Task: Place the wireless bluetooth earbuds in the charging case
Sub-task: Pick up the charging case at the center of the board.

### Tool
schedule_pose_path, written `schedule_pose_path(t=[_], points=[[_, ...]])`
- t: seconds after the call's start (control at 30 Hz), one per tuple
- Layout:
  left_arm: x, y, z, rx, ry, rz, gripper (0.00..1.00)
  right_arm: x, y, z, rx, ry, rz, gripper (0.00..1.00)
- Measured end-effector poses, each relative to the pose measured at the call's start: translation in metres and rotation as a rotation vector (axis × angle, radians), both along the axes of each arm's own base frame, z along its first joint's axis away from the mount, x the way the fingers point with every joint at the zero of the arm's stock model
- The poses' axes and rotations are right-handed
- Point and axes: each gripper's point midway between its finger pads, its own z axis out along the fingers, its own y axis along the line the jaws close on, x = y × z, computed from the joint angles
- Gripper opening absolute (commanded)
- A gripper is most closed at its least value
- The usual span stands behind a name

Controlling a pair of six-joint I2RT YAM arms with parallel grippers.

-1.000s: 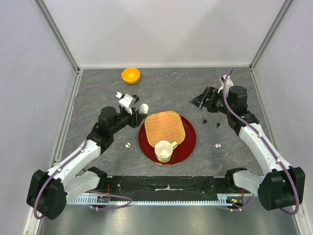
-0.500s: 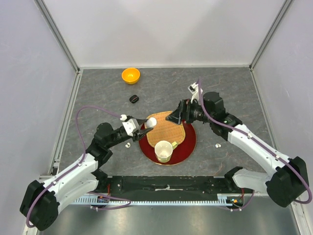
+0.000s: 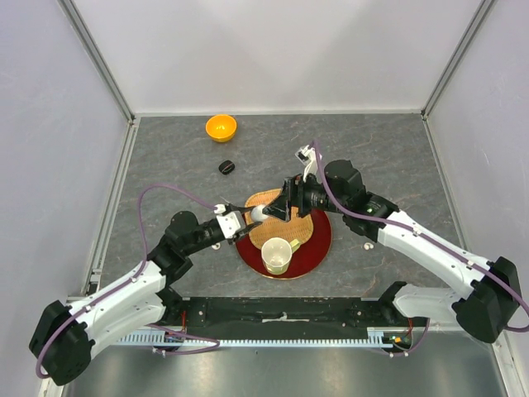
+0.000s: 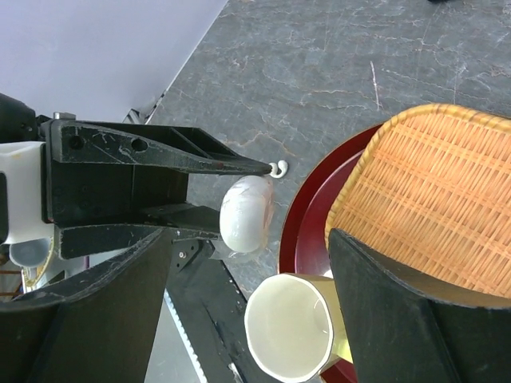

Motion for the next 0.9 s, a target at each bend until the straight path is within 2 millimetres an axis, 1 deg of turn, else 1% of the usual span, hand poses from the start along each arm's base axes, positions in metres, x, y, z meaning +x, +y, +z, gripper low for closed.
schedule_pose_path(t=[0.17, 0.3, 0.43, 0.53, 0.63, 0.77, 0.9], points=[[0.003, 0.001, 0.004, 0.006, 0.000, 0.019, 0.02, 0.003, 0.003, -0.005, -0.025, 0.006, -0.012, 0.82], [0.006, -0.001, 0.015, -0.005, -0.005, 0.024, 0.02, 0.006, 0.004, -0.010, -0.046, 0.009, -0.036, 0.79], [0.011, -0.002, 0.023, -0.021, 0.001, 0.049, 0.02, 0.003, 0.009, -0.012, -0.053, 0.005, -0.041, 0.77], [0.013, -0.002, 0.022, -0.026, 0.016, 0.065, 0.02, 0.005, 0.011, -0.010, -0.046, -0.006, -0.056, 0.77], [0.015, -0.001, 0.022, -0.037, 0.036, 0.083, 0.02, 0.010, 0.013, -0.003, -0.019, -0.018, -0.081, 0.75], [0.019, 0.002, 0.024, -0.076, 0.084, 0.129, 0.02, 0.016, 0.012, 0.010, 0.056, -0.049, -0.134, 0.75], [0.028, 0.005, 0.030, -0.154, 0.172, 0.206, 0.02, 0.016, 0.013, 0.017, 0.138, -0.073, -0.190, 0.75]])
